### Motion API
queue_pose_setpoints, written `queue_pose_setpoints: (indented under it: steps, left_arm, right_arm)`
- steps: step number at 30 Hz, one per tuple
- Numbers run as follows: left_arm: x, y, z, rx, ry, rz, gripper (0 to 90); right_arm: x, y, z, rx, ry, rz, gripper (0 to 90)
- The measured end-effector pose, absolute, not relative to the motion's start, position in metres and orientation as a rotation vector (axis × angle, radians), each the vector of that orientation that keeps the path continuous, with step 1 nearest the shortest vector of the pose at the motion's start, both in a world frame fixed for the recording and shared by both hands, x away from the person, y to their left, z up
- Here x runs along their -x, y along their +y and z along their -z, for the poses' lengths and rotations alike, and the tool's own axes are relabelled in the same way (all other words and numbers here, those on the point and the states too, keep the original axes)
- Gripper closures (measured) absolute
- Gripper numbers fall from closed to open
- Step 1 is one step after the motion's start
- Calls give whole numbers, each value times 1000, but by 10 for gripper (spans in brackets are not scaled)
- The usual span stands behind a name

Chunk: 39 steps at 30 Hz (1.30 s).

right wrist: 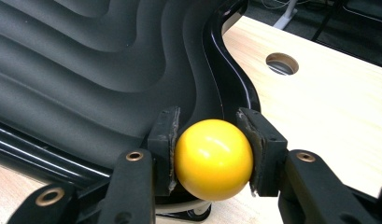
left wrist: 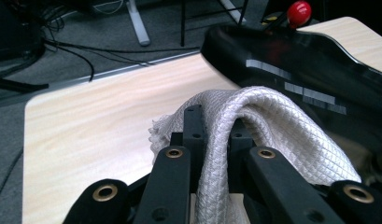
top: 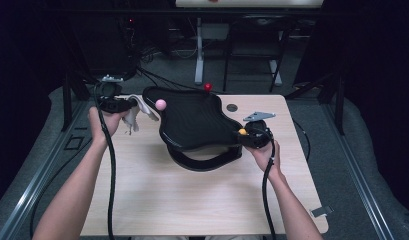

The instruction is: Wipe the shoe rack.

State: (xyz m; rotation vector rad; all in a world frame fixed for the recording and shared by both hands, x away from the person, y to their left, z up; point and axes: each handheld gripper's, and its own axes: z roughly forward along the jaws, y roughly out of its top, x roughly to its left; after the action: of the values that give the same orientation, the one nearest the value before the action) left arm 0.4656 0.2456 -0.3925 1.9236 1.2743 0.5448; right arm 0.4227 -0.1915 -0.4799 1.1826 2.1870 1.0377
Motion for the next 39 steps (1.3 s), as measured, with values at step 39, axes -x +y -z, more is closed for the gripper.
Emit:
queue_pose_setpoints:
  steps: [39]
  left_arm:
    - [-373, 263, 477, -1968, 1276, -498, 826]
  right_arm:
    - [-424, -192, 479, -1179, 2198, -1041, 598]
